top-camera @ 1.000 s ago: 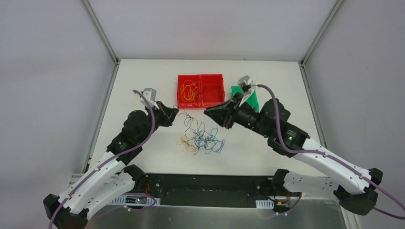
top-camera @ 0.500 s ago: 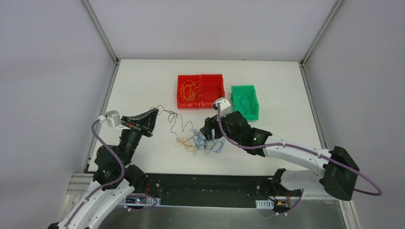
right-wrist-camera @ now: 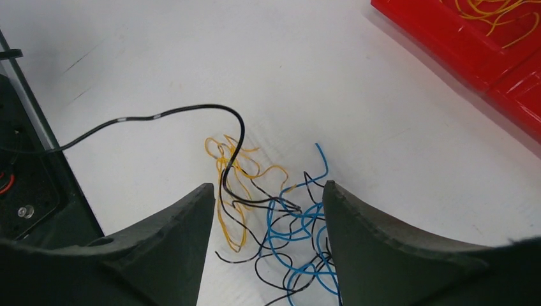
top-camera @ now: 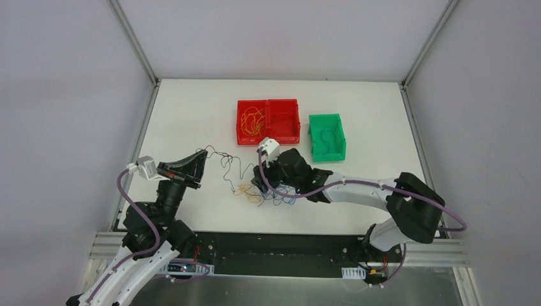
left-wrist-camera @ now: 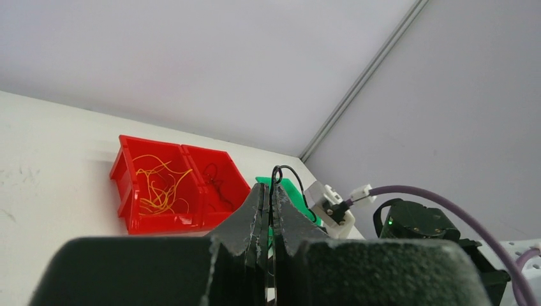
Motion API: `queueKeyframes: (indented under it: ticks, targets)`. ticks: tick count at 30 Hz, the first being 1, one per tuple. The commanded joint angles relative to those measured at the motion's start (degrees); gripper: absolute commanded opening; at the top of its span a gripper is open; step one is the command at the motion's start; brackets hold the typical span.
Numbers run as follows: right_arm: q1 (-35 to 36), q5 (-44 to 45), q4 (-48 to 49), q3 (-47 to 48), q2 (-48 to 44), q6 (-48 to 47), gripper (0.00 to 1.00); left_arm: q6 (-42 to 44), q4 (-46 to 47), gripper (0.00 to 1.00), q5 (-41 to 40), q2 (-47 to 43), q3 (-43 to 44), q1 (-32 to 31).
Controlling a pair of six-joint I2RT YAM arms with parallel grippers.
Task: Untangle the cables
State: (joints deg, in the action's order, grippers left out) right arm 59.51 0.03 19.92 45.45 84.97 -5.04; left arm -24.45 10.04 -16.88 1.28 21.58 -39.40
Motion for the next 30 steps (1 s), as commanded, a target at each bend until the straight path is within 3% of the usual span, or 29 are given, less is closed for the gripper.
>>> queueKeyframes:
  ticks: [1, 2, 3, 4, 9, 14, 19, 22, 26, 30]
  targets:
    - [0.3, -0.6, 3.5, 5.4, 3.8, -3.1, 0.54, 1.2, 1.8, 0.00, -0.2, 0.2, 0.8, -0.4]
    - [0.3, -0.5, 4.1, 5.7, 4.1, -3.1, 0.37, 1.4, 1.8, 0.00, -0.4, 0.1, 0.7, -0.4]
    - [0.4, -0.5, 4.4, 5.7, 4.0, -2.7, 0.15, 1.5, 1.8, 0.00, -0.6, 0.1, 0.6, -0.5]
    - [0.5, -0.5, 4.5, 5.7, 3.0, -2.1, 0.00, 1.6, 1.8, 0.00, -1.0, 0.1, 0.5, -0.5]
    - [1.0, -1.2, -1.6, 6.2, -10.0, 6.2, 0.00, 0.8, 0.6, 0.00, -5.5, 2.3, 0.2, -0.5]
    - [1.3, -0.5, -18.3, 17.9, -19.1, 10.5, 0.00, 0.5, 2.0, 0.00, -5.8, 9.0, 0.6, -0.5]
    - [1.2, 4.9, -37.3, 35.1, -18.7, 9.6, 0.00, 1.1, 2.9, 0.00, -3.1, 15.3, 2.0, -0.5]
    - [1.3, 8.6, -39.3, 36.0, -18.7, 10.7, 0.00, 1.4, 3.8, 0.00, -1.2, 17.5, 2.2, -0.5]
    - [1.3, 10.6, -48.8, 41.4, -14.9, 10.5, 0.00, 1.7, 4.3, 0.00, 0.1, 17.9, 2.4, -0.5]
    - [1.2, 10.5, -49.6, 39.2, -13.8, 11.3, 0.00, 2.0, 5.9, 0.00, 1.4, 17.2, 1.5, -0.5]
